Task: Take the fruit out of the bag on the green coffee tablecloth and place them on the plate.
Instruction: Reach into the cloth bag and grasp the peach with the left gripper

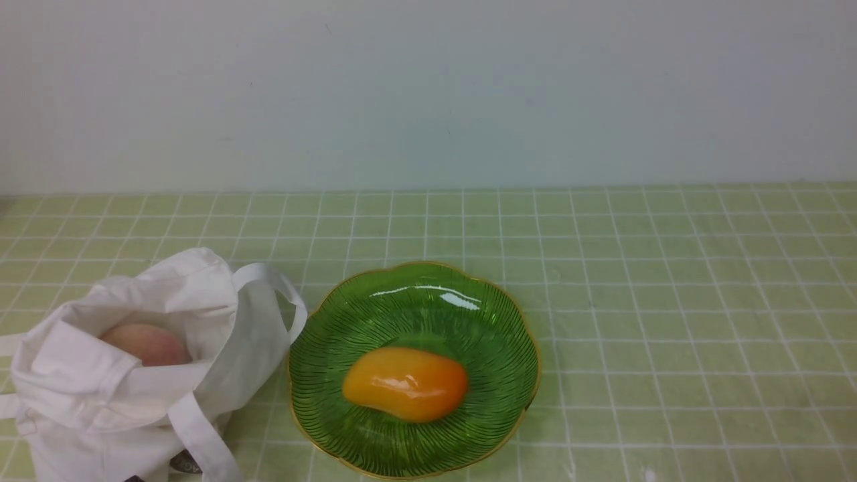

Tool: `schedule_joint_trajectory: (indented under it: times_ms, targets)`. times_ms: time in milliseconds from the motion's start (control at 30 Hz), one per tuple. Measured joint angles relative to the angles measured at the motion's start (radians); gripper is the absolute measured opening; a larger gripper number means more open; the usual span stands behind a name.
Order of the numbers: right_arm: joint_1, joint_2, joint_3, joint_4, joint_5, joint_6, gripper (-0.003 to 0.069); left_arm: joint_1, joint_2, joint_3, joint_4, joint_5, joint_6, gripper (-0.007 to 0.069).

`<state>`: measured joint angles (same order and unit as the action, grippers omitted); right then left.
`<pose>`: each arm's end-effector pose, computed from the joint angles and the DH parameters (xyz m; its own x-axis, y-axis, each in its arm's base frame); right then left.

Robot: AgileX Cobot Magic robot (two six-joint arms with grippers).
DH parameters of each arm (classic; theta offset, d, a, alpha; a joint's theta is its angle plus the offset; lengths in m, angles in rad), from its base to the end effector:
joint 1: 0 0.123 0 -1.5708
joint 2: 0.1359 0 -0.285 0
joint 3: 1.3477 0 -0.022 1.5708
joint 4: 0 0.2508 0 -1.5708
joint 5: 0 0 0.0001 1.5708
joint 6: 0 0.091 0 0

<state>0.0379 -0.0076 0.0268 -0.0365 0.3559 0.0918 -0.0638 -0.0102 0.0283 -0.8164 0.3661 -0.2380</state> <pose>0.0533 0.0009 0.1725 -0.2845 0.0468 -0.9575 -0.0093 0.9986 0.0516 0.0506 -0.0271 0.1815 -0.3678 -0.8009 -0.4726 0.0074 0.5057 -0.8627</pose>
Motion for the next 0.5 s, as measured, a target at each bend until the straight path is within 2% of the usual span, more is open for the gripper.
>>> schedule_joint_trajectory:
  times_ms: [133,267,367,500]
  targets:
    - [0.000,0.000,0.000,0.000,0.000,0.000,-0.0015,0.000,0.000,0.000,-0.100,-0.040,0.060,-0.0008]
    - [0.000,0.000,0.000,0.000,0.000,0.000,-0.0015,0.000,0.007,-0.080,-0.111,0.016,0.137,-0.0008]
    - [0.000,0.000,0.000,0.000,0.000,0.000,-0.0015,0.000,0.100,-0.222,-0.060,0.111,0.176,-0.0008]
    - [0.000,0.000,0.000,0.000,0.000,0.000,-0.0015,0.000,0.332,-0.436,0.133,0.340,0.183,-0.0008]
